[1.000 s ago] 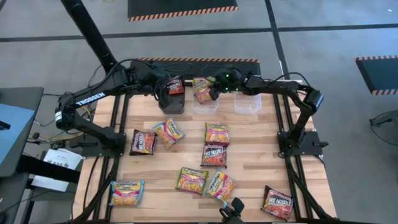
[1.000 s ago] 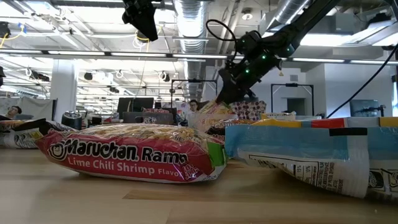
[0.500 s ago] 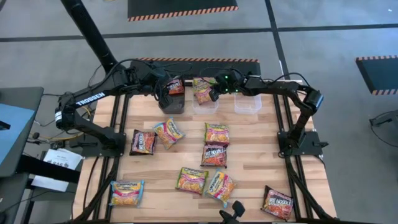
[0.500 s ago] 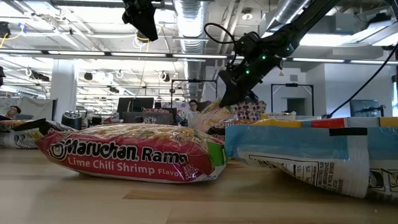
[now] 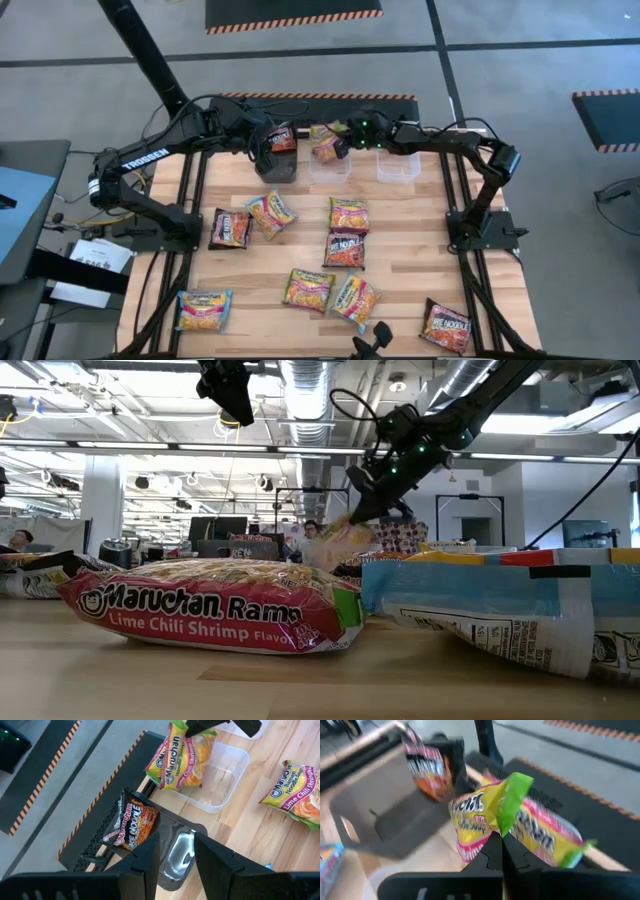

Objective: Sort Maruchan noodles
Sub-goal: Put the green noodle pack into the left transparent bin

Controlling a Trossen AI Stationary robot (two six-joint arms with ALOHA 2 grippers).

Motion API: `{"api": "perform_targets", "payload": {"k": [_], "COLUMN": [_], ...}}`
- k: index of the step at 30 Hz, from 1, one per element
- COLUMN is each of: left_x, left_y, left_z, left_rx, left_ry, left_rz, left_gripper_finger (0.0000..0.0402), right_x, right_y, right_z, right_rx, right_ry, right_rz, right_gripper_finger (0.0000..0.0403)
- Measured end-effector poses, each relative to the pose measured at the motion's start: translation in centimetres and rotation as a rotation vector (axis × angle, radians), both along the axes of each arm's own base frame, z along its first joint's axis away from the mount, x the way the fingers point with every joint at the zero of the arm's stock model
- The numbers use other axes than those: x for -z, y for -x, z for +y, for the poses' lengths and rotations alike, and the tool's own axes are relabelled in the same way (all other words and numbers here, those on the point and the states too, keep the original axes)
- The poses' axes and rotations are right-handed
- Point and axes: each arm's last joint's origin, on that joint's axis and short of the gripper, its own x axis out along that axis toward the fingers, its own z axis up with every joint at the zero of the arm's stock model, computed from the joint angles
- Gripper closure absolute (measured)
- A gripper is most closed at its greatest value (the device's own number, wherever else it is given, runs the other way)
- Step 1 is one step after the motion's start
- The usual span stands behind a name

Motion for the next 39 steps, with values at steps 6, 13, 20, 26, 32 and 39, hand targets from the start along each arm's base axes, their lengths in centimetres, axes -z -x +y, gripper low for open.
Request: {"api": "perform_targets", "payload": {"k": [6,13,20,26,32,39], "left_x": [0.0,0.0,0.0,0.0,0.0,0.0], "left_y": [0.0,0.0,0.0,0.0,0.0,0.0], "left_z": [0.0,0.0,0.0,0.0,0.0,0.0], "left_rx": [0.000,0.013,0.016,0.016,0.016,0.008], "left_ry": [-0.001,-0.011,-0.015,-0.015,-0.015,-0.010], "left_rz": [0.000,0.013,0.017,0.017,0.017,0.009], "left_gripper_finger": [0.0292,0.0292,0.0292,0.0292,0.0292,0.0292], "right_x": [1.5,3.3,3.4,2.9,0.2,-3.4], "right_y": [-1.3,-2.7,-2.3,-1.7,-1.8,-3.2], "right_z": [1.2,2.9,2.4,1.2,0.2,0.2], "right_rx": [0.017,0.062,0.128,0.164,0.166,-0.060], "right_ry": [-0.033,-0.008,-0.033,-0.101,-0.097,-0.035], "right_rz": [0.033,0.112,0.099,0.098,0.080,0.045], "right_gripper_finger": [0.0400,0.0396,0.0346,0.0314,0.0275,0.0251]}}
